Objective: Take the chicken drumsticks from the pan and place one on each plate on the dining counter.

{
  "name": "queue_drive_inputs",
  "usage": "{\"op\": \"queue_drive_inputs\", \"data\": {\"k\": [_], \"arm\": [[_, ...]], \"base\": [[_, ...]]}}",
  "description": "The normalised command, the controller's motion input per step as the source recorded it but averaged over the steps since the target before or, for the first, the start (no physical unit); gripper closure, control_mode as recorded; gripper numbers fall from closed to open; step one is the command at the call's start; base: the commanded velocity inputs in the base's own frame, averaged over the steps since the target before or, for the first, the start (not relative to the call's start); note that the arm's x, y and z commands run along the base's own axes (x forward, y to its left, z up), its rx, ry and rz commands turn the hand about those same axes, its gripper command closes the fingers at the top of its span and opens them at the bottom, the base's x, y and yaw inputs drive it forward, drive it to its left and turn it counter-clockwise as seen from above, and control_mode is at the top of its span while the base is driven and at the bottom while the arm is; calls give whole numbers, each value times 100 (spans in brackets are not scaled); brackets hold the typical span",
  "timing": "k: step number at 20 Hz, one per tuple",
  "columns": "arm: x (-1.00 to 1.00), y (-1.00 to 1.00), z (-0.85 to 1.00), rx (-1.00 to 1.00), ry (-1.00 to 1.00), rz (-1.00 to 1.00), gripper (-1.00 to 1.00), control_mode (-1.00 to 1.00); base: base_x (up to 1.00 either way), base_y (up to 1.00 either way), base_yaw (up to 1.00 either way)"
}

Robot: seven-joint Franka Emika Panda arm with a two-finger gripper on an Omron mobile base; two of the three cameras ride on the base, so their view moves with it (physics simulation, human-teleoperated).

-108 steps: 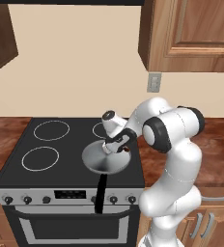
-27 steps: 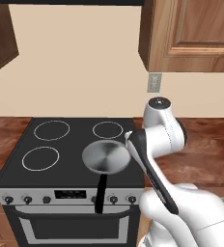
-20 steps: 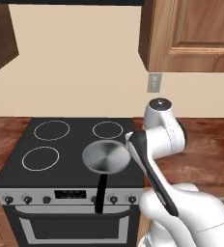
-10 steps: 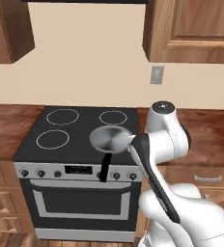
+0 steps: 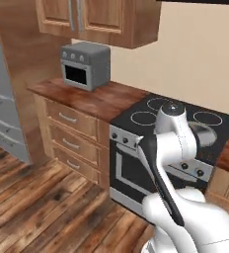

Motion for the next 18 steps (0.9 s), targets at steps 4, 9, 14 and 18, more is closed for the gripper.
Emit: {"op": "queue_drive_inputs", "data": {"k": [4,9,14,18], "arm": [[0,0,0,0,0,0,100,100],[0,0,0,0,0,0,100,100],[0,0,0,0,0,0,100,100],[0,0,0,0,0,0,100,100]], "base": [[-17,20,100],[2,18,100],[44,6,85],[100,0,34]]}}
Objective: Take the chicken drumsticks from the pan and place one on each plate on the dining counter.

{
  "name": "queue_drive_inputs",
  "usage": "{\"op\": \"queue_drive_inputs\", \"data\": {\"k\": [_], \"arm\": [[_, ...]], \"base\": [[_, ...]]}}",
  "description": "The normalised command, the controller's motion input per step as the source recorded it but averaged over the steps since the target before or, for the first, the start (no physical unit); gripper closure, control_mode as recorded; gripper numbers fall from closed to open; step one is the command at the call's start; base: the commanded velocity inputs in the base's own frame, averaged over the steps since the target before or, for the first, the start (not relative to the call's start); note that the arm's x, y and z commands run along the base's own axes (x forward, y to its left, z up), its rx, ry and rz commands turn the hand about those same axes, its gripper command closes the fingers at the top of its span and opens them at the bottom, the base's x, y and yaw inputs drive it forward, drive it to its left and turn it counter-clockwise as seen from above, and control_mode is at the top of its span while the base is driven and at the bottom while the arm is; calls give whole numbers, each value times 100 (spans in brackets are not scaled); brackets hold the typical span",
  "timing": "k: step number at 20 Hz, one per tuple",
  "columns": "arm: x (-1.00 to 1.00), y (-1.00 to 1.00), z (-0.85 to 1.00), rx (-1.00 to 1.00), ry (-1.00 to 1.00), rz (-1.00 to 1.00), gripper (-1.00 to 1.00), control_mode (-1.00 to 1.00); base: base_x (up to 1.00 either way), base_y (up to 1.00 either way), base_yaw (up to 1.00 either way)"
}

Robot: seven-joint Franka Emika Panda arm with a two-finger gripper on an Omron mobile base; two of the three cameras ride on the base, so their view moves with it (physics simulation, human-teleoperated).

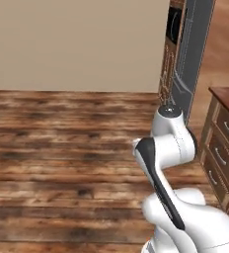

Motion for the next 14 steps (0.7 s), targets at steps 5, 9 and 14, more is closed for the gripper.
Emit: {"op": "queue_drive_inputs", "data": {"k": [5,9,14], "arm": [[0,0,0,0,0,0,100,100],[0,0,0,0,0,0,100,100],[0,0,0,0,0,0,100,100]], "base": [[100,0,15],[100,6,14],[99,18,24]]}}
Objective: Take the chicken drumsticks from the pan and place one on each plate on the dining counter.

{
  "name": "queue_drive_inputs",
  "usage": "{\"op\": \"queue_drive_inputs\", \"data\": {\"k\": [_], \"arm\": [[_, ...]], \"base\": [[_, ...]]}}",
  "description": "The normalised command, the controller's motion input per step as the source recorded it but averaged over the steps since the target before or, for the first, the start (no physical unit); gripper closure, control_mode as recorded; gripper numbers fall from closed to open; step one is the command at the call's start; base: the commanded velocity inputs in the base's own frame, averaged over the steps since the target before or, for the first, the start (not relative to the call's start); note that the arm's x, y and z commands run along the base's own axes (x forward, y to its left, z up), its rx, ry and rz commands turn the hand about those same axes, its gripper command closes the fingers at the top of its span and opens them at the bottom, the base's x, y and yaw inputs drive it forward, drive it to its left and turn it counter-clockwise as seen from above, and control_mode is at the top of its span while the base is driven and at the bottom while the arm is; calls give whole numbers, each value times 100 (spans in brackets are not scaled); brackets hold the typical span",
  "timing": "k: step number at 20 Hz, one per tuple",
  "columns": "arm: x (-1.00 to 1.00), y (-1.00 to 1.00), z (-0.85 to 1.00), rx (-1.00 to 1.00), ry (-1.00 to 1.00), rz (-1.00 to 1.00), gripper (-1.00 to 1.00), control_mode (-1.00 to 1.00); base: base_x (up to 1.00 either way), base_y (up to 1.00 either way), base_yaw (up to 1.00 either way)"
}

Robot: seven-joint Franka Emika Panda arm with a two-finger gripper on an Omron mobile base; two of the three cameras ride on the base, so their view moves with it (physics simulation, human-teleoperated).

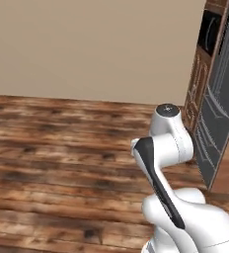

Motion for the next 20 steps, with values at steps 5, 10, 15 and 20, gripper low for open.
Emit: {"op": "queue_drive_inputs", "data": {"k": [5,10,15,20], "arm": [[0,0,0,0,0,0,100,100],[0,0,0,0,0,0,100,100],[0,0,0,0,0,0,100,100],[0,0,0,0,0,0,100,100]], "base": [[91,18,42],[95,16,42],[100,12,39],[100,9,41]]}}
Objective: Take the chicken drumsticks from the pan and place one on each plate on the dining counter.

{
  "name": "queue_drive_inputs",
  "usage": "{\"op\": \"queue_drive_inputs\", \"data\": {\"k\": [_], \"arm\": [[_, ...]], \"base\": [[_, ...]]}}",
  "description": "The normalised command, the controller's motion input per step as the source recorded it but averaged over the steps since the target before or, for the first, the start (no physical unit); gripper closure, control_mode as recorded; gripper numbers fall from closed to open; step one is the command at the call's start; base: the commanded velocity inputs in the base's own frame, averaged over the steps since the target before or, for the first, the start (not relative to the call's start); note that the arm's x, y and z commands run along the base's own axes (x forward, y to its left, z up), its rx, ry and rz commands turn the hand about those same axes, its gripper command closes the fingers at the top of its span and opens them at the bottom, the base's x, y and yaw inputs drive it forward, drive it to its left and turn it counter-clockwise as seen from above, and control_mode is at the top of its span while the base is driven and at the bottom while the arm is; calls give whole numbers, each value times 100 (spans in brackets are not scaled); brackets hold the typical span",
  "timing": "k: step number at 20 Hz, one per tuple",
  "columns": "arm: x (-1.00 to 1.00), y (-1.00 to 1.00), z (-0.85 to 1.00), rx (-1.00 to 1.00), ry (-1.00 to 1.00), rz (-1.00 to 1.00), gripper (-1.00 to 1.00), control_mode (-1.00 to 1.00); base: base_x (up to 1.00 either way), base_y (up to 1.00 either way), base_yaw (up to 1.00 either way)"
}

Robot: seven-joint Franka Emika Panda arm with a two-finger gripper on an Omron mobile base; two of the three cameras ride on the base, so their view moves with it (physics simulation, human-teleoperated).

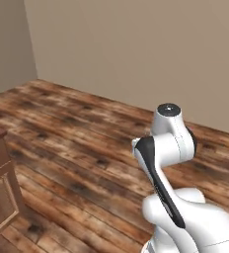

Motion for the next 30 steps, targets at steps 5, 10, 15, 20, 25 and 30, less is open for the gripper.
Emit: {"op": "queue_drive_inputs", "data": {"k": [5,10,15,20,25,30], "arm": [[0,0,0,0,0,0,100,100],[0,0,0,0,0,0,100,100],[0,0,0,0,0,0,100,100],[0,0,0,0,0,0,100,100],[0,0,0,0,0,0,100,100],[0,0,0,0,0,0,100,100]], "base": [[100,0,39],[100,0,36],[100,-3,31],[100,-13,24],[100,-24,19],[100,-29,13]]}}
